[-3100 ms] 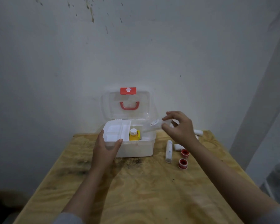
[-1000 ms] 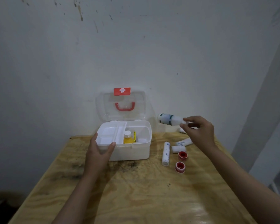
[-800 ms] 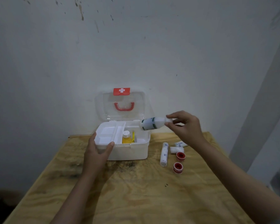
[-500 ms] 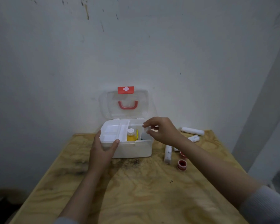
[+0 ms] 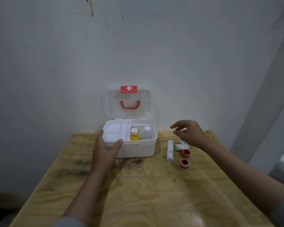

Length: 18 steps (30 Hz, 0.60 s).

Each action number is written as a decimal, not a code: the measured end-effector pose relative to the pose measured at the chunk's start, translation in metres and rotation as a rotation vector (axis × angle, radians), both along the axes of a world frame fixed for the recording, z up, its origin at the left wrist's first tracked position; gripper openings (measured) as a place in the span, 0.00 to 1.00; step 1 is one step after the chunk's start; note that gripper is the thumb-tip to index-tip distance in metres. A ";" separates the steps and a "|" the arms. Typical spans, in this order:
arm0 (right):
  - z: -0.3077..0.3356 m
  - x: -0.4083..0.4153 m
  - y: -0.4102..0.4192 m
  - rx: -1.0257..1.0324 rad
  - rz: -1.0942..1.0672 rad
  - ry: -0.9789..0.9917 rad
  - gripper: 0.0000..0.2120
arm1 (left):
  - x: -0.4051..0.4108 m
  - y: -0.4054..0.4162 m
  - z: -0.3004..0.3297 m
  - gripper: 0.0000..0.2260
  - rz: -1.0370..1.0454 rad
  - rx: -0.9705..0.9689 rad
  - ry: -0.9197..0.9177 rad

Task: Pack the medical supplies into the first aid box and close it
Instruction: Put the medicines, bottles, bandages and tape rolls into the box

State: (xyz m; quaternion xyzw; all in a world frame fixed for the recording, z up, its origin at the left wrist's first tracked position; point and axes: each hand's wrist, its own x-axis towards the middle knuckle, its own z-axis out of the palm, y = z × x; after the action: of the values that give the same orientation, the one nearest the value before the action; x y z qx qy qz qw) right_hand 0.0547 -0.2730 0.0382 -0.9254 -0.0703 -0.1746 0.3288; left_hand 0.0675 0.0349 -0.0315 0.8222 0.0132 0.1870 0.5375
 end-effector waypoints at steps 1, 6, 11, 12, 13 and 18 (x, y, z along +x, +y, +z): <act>-0.006 0.001 -0.013 -0.036 -0.045 0.020 0.09 | 0.000 0.000 -0.001 0.37 0.000 -0.001 0.001; -0.040 0.014 -0.067 -0.241 -0.239 0.145 0.12 | 0.002 -0.001 -0.003 0.37 0.013 -0.011 -0.009; -0.056 0.029 -0.091 -0.514 -0.305 0.199 0.16 | 0.005 0.000 -0.006 0.37 0.012 0.002 -0.027; -0.058 0.032 -0.094 -0.545 -0.302 0.215 0.16 | 0.005 0.000 -0.006 0.37 0.012 0.003 -0.026; -0.061 0.035 -0.096 -0.562 -0.305 0.231 0.15 | 0.006 0.000 -0.007 0.37 0.013 0.002 -0.028; -0.073 0.045 -0.104 -0.439 -0.343 0.245 0.13 | 0.006 0.000 -0.007 0.38 0.011 -0.004 -0.018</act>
State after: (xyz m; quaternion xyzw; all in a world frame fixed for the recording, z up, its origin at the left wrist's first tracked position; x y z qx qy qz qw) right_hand 0.1000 -0.3767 -0.0350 -0.9870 0.0910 -0.0952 0.0926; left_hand 0.0739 0.0345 -0.0387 0.8192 0.0134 0.1972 0.5383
